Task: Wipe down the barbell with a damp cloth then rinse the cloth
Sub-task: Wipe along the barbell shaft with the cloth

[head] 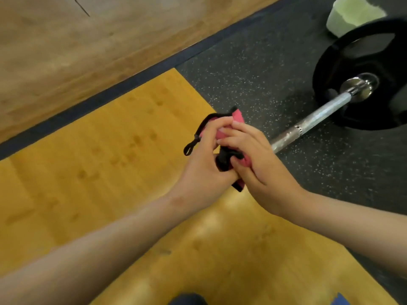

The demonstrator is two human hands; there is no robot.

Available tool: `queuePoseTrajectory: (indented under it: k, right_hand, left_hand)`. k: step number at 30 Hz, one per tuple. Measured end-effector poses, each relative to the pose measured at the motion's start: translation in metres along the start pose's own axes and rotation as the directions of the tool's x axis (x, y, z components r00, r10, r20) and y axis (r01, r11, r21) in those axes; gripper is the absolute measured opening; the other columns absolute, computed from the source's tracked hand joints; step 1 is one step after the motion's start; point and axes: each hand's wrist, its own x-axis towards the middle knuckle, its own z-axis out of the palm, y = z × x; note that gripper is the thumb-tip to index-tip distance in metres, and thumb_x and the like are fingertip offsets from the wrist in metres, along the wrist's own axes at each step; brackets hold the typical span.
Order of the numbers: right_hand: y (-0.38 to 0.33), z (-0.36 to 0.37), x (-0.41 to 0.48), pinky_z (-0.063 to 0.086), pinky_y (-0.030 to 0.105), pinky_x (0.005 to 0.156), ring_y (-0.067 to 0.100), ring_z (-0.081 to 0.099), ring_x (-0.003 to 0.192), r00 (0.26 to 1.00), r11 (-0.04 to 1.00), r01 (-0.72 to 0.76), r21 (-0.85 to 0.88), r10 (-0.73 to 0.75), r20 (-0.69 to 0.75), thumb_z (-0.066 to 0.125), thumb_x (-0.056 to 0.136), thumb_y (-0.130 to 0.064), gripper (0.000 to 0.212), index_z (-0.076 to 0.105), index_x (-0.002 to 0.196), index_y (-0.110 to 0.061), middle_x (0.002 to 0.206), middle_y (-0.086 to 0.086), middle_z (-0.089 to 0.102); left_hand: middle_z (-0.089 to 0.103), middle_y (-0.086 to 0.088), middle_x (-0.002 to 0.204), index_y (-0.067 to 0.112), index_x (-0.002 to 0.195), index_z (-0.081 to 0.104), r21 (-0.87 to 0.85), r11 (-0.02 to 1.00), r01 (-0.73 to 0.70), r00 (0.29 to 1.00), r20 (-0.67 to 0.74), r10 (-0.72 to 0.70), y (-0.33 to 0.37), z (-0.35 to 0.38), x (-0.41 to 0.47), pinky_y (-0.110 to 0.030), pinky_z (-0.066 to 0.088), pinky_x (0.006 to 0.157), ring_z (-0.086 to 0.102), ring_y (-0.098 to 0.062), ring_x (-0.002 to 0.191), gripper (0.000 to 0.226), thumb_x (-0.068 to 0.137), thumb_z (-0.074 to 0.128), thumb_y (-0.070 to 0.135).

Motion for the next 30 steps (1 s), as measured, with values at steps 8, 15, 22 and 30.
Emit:
queuePoseTrajectory:
  k: [8,15,22,30]
  right_hand:
    - [0.084,0.018,-0.027,0.035,0.044,0.108,0.028,0.041,0.131,0.979,0.971,0.200,-0.133,-0.205,-0.021,0.045,0.095,-0.012,0.022,0.062,0.097,0.002,0.129,0.015,0.057]
    - [0.089,0.034,-0.028,0.042,0.039,0.095,0.030,0.058,0.107,0.948,0.913,0.285,-0.291,-0.314,-0.057,0.042,0.093,-0.014,0.026,0.064,0.091,-0.001,0.106,0.012,0.067]
    - [0.096,0.038,-0.010,0.044,0.041,0.077,0.030,0.061,0.083,0.927,0.822,0.342,-0.456,-0.373,0.023,0.045,0.091,-0.017,0.025,0.067,0.093,-0.005,0.085,0.006,0.066]
    - [0.151,-0.027,-0.007,0.031,0.030,0.073,0.024,0.048,0.076,0.982,0.827,0.120,-0.549,-0.180,-0.056,0.035,0.097,-0.023,0.033,0.058,0.081,-0.005,0.078,0.004,0.056]
  left_hand:
    - [0.062,0.004,0.115,0.027,0.143,0.033,0.345,0.932,-0.112,0.987,0.149,0.063,-0.066,0.024,0.012,-0.021,0.047,0.091,0.060,-0.010,0.106,0.078,0.074,0.071,0.020]
    - [0.063,0.005,0.107,0.025,0.148,0.006,0.906,0.408,0.110,0.994,-0.089,-0.069,-0.072,0.040,0.000,-0.029,0.043,0.067,0.061,-0.020,0.096,0.083,0.084,0.058,0.039]
    - [0.059,0.001,0.087,0.024,0.095,0.026,0.941,0.089,0.326,0.929,-0.301,-0.215,-0.069,0.040,-0.011,-0.029,0.016,0.044,0.061,-0.026,0.084,0.025,0.092,0.048,0.035]
    - [0.030,0.005,0.065,0.024,0.088,0.033,0.951,0.178,0.254,0.962,-0.228,-0.153,-0.074,0.033,-0.013,-0.031,0.024,0.051,0.042,-0.023,0.072,0.026,0.090,0.052,0.042]
